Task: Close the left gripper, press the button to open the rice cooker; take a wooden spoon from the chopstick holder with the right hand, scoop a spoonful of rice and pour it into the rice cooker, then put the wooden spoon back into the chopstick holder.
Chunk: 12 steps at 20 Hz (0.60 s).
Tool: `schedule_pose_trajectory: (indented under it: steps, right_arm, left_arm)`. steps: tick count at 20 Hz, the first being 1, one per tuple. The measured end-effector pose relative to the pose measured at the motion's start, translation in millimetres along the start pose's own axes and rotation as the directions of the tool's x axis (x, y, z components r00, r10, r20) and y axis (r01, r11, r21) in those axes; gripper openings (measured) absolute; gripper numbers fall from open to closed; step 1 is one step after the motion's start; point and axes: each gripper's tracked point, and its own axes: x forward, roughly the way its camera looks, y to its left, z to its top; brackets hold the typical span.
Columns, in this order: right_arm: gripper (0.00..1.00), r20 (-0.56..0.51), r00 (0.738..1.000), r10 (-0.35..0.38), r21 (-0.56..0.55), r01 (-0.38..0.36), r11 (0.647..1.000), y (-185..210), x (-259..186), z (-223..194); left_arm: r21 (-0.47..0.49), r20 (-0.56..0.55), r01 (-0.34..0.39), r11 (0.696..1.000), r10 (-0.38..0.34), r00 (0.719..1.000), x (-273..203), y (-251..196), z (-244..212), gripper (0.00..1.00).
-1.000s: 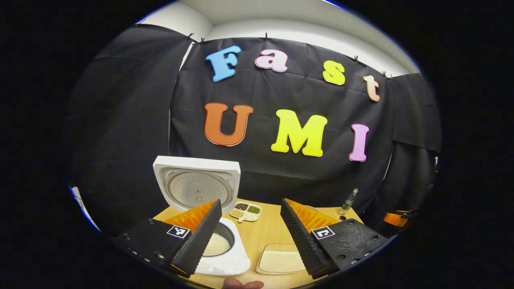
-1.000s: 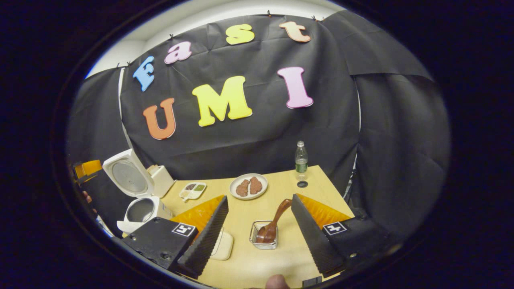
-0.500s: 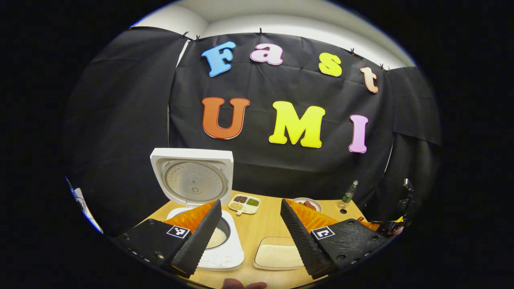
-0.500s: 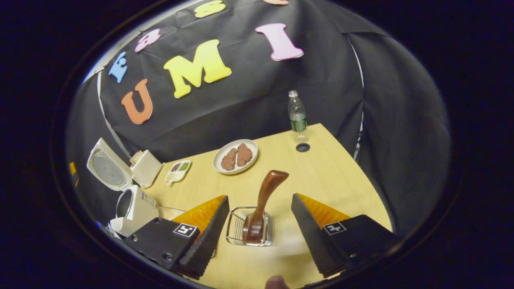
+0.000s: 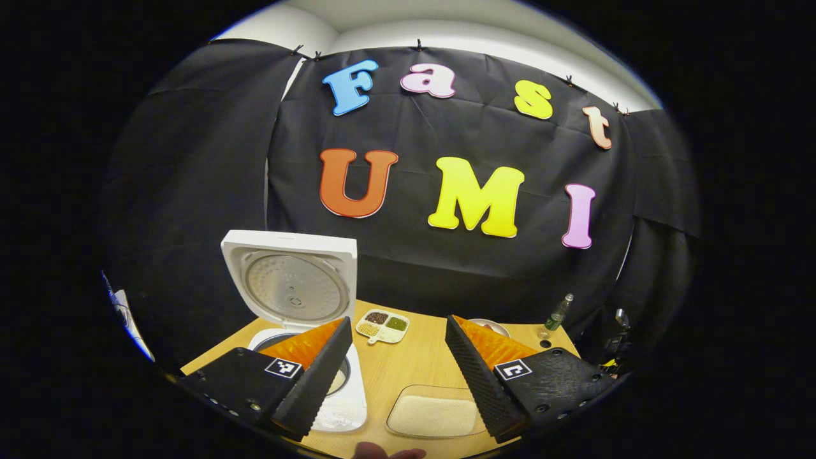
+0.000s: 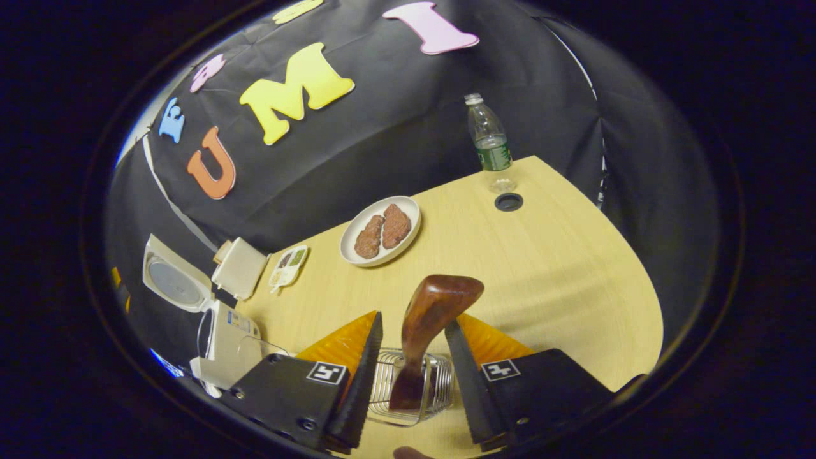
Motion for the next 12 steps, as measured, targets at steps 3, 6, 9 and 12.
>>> schedule_pose_trajectory:
  steps: [3, 6, 9, 12]
  right_arm:
    - [0.38, -0.007, 1.0, 0.021, 0.006, -0.021, 1.0, 2.8, -0.6, 0.3]
    - [0.24, -0.018, 1.0, 0.02, 0.018, -0.019, 1.0, 6.0, -8.5, -5.3]
    - [0.23, -0.012, 1.0, -0.006, 0.025, 0.006, 1.0, 11.5, -21.5, -8.6]
    - [0.22, 0.048, 0.997, -0.055, 0.002, 0.055, 0.998, 19.7, -39.7, 0.1]
  left_arm:
    - [0.001, -0.014, 0.001, 1.0, -0.001, 1.0, 7.6, -8.6, -1.6, 0.95]
    - [-0.001, -0.015, 0.016, 1.0, -0.016, 1.0, 5.7, -15.9, -4.3, 0.94]
    - [0.002, -0.001, 0.027, 1.0, -0.027, 1.0, 1.1, -8.1, -1.9, 0.95]
    - [-0.001, 0.022, 0.032, 0.999, -0.032, 0.999, -12.4, 10.7, 1.2, 0.94]
